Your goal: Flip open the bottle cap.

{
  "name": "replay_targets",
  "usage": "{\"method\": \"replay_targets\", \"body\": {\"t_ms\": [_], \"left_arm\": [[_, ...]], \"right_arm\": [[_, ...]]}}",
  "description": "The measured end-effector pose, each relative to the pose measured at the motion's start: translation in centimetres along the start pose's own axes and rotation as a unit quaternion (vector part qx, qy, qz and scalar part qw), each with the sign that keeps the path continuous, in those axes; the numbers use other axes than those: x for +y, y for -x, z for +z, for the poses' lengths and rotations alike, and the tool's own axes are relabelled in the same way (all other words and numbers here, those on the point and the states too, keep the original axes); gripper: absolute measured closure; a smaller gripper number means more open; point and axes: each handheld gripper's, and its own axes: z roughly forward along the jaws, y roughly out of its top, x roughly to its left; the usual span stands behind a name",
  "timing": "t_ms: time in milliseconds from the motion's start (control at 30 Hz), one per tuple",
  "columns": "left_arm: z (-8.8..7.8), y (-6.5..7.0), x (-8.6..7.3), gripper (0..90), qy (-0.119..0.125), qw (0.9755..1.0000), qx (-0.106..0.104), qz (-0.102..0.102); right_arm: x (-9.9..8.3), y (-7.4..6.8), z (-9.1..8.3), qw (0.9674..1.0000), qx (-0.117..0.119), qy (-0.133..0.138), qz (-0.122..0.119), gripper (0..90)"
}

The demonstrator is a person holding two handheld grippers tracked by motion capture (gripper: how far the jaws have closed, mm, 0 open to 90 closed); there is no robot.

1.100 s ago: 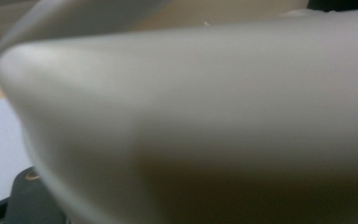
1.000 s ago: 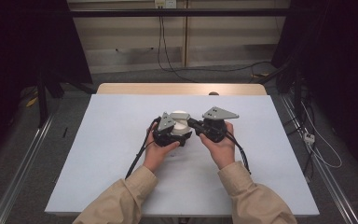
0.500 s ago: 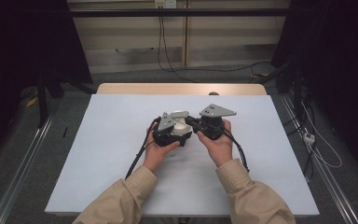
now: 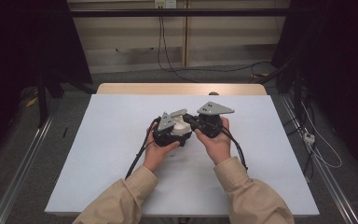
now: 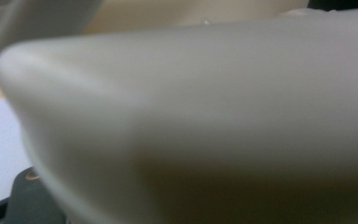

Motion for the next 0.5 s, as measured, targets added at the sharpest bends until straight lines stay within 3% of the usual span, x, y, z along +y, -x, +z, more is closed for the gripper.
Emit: {"method": "replay_targets", "body": {"t_ms": [500], "left_arm": [[-0.05,-0.07,0.02,18.5,-0.001,1.0000,0.004,0.004]], "right_arm": [[0.90,-0.29,0.56,1.0000,0.002,0.005,-0.001,90.0]]}}
